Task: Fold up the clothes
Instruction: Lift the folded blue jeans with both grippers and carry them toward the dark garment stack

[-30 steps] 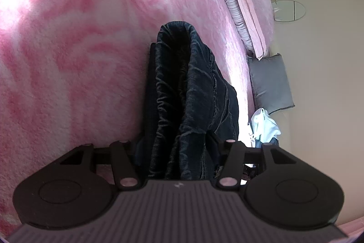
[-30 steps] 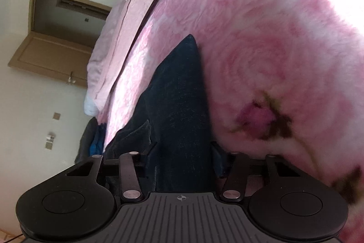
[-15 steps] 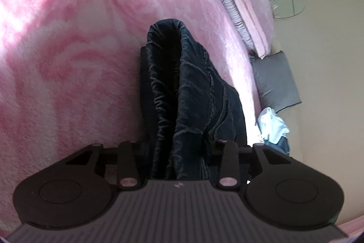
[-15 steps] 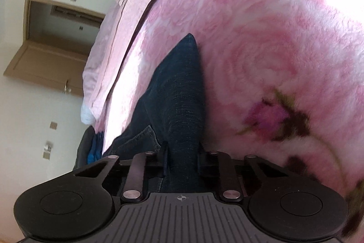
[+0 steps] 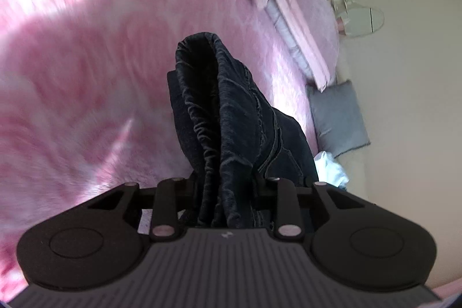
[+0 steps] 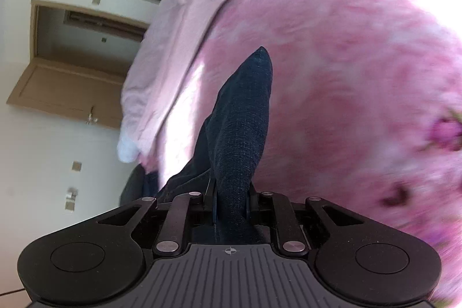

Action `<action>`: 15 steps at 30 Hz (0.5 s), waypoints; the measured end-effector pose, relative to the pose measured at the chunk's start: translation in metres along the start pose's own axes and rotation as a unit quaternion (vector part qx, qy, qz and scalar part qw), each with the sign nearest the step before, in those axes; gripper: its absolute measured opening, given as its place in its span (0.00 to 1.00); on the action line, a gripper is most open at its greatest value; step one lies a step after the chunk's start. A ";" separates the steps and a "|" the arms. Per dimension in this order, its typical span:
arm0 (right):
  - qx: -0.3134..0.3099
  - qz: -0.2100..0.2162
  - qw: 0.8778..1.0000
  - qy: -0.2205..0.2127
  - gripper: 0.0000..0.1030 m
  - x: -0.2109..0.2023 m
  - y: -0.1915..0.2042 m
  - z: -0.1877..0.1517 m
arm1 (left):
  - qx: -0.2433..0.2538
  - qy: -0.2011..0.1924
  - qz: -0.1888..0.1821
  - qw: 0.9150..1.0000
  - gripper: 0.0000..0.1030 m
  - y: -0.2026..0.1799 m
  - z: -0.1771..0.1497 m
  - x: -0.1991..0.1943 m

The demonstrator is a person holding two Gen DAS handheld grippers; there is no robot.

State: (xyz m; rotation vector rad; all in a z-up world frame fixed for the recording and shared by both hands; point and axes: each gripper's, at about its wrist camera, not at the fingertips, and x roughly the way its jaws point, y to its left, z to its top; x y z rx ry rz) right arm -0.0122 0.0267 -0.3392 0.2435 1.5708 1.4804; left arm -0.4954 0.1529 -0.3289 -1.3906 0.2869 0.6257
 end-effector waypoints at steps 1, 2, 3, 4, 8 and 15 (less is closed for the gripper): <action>0.000 0.005 1.000 0.004 0.15 0.001 0.017 0.000 | -0.002 -0.008 0.002 1.000 0.24 -0.008 0.004 -0.020; -0.002 0.010 1.000 0.006 0.15 0.003 0.034 -0.002 | -0.003 -0.015 0.004 1.000 0.25 -0.015 0.008 -0.040; -0.004 0.016 1.000 0.008 0.15 0.004 0.053 -0.005 | -0.005 -0.023 0.006 1.000 0.25 -0.023 0.011 -0.060; -0.007 0.022 1.000 0.010 0.15 0.006 0.073 -0.007 | -0.007 -0.031 0.007 0.999 0.25 -0.031 0.015 -0.080; -0.013 0.043 0.999 0.020 0.15 0.012 0.150 -0.025 | -0.006 -0.054 0.017 0.998 0.25 -0.064 0.023 -0.161; -0.029 0.061 0.997 0.033 0.15 0.032 0.246 -0.057 | -0.003 -0.076 0.024 0.997 0.25 -0.087 0.039 -0.257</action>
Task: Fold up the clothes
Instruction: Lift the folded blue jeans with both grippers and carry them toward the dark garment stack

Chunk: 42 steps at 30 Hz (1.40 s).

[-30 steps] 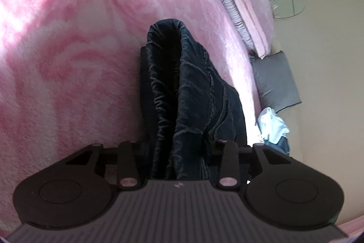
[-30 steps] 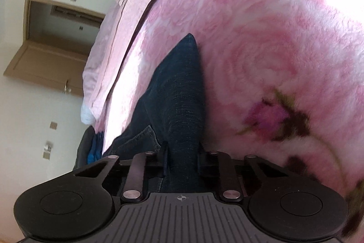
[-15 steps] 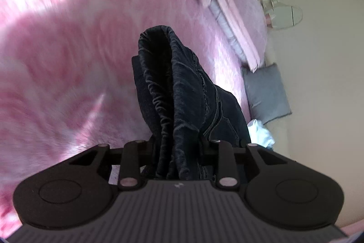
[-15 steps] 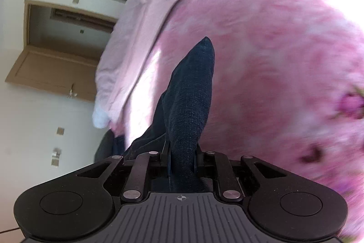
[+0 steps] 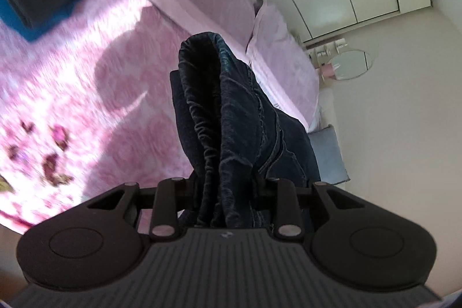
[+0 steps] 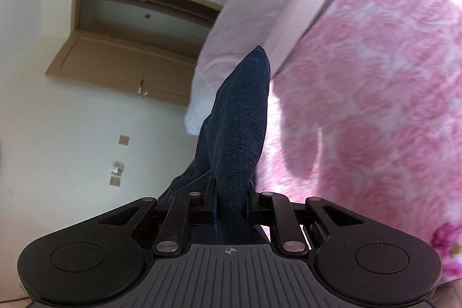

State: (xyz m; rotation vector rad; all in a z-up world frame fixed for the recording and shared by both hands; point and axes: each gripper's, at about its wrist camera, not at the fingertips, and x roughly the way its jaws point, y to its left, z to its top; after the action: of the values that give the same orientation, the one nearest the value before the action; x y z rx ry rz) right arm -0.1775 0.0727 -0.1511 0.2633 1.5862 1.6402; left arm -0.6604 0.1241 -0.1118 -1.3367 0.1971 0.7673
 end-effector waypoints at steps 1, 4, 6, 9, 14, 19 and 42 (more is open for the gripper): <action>-0.002 0.002 1.000 0.002 0.15 0.006 0.008 -0.002 | -0.001 -0.004 0.000 1.000 0.25 0.001 0.004 -0.006; -0.008 0.002 1.000 0.011 0.15 0.023 0.022 -0.003 | -0.005 -0.014 0.008 1.000 0.25 0.005 0.010 -0.018; -0.012 0.000 1.000 0.021 0.15 0.033 0.028 -0.001 | -0.009 -0.022 0.013 1.000 0.25 0.007 0.012 -0.026; -0.021 0.009 0.999 0.041 0.15 0.046 0.036 0.006 | -0.017 -0.045 0.018 0.999 0.25 0.008 0.015 -0.040; -0.042 0.041 0.996 0.074 0.15 0.080 0.045 0.024 | -0.027 -0.094 0.029 0.995 0.25 0.008 0.018 -0.057; -0.053 0.054 0.992 0.098 0.15 0.096 0.051 0.030 | -0.037 -0.112 0.040 0.992 0.25 0.010 0.021 -0.062; -0.018 0.058 0.998 -0.019 0.15 0.327 0.154 -0.039 | 0.060 -0.049 0.019 0.997 0.25 0.162 0.301 -0.153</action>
State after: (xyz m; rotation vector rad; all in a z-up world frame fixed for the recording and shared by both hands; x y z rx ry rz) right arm -0.4750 0.2813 -0.1434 0.3708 1.5369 1.7404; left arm -0.9592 0.3477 -0.0803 -1.1818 0.1892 0.8379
